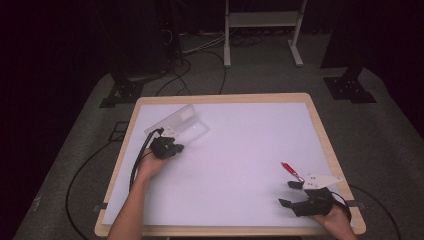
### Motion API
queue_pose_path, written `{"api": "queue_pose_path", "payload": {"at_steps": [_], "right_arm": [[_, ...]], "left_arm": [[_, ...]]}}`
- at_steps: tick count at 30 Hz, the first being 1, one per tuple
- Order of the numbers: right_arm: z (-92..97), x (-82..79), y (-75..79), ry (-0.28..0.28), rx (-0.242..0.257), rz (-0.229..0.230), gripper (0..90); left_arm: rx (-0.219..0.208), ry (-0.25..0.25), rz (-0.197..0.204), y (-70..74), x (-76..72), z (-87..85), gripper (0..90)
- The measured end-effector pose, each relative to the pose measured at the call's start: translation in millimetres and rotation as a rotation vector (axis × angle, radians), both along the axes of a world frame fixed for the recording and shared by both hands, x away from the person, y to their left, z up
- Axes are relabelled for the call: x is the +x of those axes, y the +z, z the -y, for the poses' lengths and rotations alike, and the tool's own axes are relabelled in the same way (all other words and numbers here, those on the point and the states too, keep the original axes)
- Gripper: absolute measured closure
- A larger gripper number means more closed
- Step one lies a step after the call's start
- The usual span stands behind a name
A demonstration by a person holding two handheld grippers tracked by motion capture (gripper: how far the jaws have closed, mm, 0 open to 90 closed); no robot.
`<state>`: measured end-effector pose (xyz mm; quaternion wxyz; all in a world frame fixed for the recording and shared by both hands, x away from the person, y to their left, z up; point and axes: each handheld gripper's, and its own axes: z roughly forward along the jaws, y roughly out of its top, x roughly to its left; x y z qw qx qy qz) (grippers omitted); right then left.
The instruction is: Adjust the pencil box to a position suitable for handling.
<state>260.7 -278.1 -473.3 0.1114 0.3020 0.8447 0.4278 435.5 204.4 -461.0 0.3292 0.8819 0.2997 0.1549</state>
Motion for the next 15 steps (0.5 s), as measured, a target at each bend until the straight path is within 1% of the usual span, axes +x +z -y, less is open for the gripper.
{"api": "queue_pose_path", "payload": {"at_steps": [1, 2, 5, 11, 12, 15], "right_arm": [[-0.1, -0.2, 0.1, 0.000, 0.000, 0.001, 26.3], [0.2, -0.3, 0.4, -0.003, -0.001, 0.003, 26.3], [0.8, -0.4, 0.6, -0.006, 0.000, 0.003, 26.3], [3.5, -0.2, 1.9, -0.014, 0.002, 0.009, 26.3], [3.6, -0.4, 1.9, -0.015, 0.004, 0.009, 26.3], [3.2, -0.5, 1.8, -0.013, 0.000, 0.009, 26.3]], "left_arm": [[0.003, -0.004, 0.000, 0.4, -0.3, 0.1, 89.3], [-0.006, -0.010, 0.007, 1.9, -1.8, 0.8, 89.4], [-0.003, -0.022, 0.018, 4.4, -3.0, 2.0, 89.5], [-0.024, -0.059, 0.049, 13.3, -10.1, 7.3, 89.6], [-0.031, -0.067, 0.050, 14.3, -11.0, 7.9, 89.6], [-0.028, -0.082, 0.053, 16.7, -13.9, 10.0, 89.7]]}}
